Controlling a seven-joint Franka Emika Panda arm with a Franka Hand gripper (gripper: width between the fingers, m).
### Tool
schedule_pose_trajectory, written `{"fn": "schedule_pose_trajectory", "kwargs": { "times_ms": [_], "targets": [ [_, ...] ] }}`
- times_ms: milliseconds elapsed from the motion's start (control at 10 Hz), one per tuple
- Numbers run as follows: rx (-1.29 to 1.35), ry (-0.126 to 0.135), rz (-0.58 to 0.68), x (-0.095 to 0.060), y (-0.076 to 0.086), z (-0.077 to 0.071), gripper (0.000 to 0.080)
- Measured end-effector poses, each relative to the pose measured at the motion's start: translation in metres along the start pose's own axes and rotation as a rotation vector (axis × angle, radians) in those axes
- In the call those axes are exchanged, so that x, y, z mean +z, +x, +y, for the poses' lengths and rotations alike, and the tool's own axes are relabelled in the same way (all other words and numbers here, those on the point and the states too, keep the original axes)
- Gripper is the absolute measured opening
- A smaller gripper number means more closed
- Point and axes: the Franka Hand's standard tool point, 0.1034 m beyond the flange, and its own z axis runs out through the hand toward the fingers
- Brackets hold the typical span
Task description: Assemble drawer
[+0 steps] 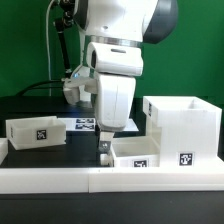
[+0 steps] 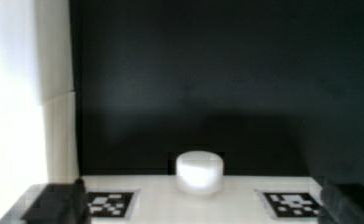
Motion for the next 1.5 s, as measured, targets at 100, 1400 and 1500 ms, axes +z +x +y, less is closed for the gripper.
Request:
{"fn": "schedule_pose_trajectory", "kwargs": {
  "times_ms": [100,1400,1500],
  "targets": [
    [0.005,0.001,-0.001,0.001,-0.005,-0.001,0.0649],
    [-0.002,0.057,0.197,0.025,0.004,-0.007,0.0649],
    [0.000,0.057,0.197,0.025,0.004,-0.007,0.0649]
  ]
}}
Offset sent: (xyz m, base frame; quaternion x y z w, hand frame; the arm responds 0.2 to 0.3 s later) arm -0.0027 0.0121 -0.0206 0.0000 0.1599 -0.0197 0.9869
